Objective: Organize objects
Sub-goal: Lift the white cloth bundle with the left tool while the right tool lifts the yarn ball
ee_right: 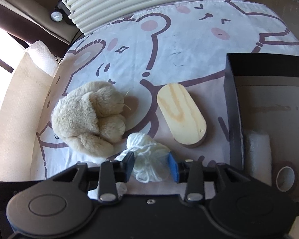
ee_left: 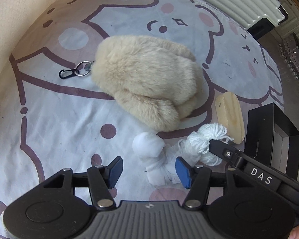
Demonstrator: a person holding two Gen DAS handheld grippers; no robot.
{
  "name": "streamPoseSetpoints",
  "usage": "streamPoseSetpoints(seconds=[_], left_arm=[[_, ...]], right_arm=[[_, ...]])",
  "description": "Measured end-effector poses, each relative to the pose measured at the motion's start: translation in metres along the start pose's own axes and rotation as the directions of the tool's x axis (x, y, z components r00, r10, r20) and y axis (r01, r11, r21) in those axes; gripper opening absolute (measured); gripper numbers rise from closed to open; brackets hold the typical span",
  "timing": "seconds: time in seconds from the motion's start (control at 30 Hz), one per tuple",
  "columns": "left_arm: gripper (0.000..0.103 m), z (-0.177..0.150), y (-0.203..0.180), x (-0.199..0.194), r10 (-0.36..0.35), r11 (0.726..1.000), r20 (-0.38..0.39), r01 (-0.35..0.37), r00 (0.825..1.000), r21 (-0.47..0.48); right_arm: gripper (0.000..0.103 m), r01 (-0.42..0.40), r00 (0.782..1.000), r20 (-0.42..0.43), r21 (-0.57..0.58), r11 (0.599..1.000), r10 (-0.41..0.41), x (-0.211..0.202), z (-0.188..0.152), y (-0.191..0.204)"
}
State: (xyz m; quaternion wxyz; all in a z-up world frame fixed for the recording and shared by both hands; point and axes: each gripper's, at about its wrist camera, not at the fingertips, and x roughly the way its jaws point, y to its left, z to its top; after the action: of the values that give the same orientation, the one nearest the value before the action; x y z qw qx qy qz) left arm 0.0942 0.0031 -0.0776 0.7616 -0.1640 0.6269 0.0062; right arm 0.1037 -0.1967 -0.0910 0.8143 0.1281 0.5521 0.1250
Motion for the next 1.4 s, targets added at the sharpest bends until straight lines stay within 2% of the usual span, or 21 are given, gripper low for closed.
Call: streamPoseSetpoints(seconds=[0.13, 0.2, 0.23, 0.27, 0.43, 0.57, 0.8, 1.0, 1.13, 1.4], left_arm=[[0.06, 0.001, 0.001, 0.003, 0.016, 1.0, 0.001, -0.016, 1.0, -0.012], [0.06, 0.002, 0.004, 0.004, 0.017, 1.0, -0.001, -0.017, 1.0, -0.025], [0.06, 0.003, 0.005, 0.005, 0.018, 0.999, -0.002, -0.018, 1.0, -0.032], [0.06, 0.003, 0.006, 0.005, 0.019, 0.999, -0.002, -0.019, 1.0, -0.039], [0.06, 0.006, 0.011, 0.005, -0.002, 0.994, 0.019, 0.004, 1.0, -0.106], [0.06, 0.006, 0.008, 0.007, -0.006, 0.994, 0.015, 0.008, 1.0, -0.112], [0.059, 0.006, -0.008, 0.017, 0.02, 0.998, 0.009, -0.019, 1.0, -0.056], [0.059, 0.009, -0.015, 0.027, 0.069, 0.998, 0.014, -0.069, 0.998, 0.001], [0.044, 0.009, -0.018, 0.029, 0.08, 0.996, 0.002, -0.08, 0.997, 0.04], [0.036, 0.003, -0.024, 0.029, 0.093, 0.988, -0.03, -0.088, 0.995, 0.124]], right_arm=[[0.058, -0.013, 1.0, -0.022, -0.008, 1.0, 0.013, 0.012, -0.001, 0.002], [0.059, -0.024, 0.999, -0.034, -0.003, 1.0, 0.024, 0.017, -0.001, 0.001], [0.056, -0.035, 0.999, -0.036, 0.003, 0.999, 0.035, 0.018, -0.001, 0.0], [0.046, -0.055, 0.998, -0.035, 0.011, 0.998, 0.055, 0.018, 0.0, -0.001], [0.038, -0.065, 0.998, -0.018, 0.012, 0.998, 0.065, 0.007, 0.003, 0.001], [0.034, -0.053, 0.998, 0.018, 0.028, 0.998, 0.053, -0.005, 0.007, -0.004], [0.033, -0.037, 0.999, 0.026, 0.041, 0.998, 0.036, -0.014, 0.006, -0.014], [0.033, -0.064, 0.998, 0.003, 0.035, 0.997, 0.064, -0.017, 0.002, -0.016], [0.033, -0.057, 0.998, -0.039, 0.021, 0.998, 0.058, -0.011, -0.002, -0.015], [0.037, -0.077, 0.993, -0.085, 0.031, 0.997, 0.079, 0.002, -0.007, -0.012]])
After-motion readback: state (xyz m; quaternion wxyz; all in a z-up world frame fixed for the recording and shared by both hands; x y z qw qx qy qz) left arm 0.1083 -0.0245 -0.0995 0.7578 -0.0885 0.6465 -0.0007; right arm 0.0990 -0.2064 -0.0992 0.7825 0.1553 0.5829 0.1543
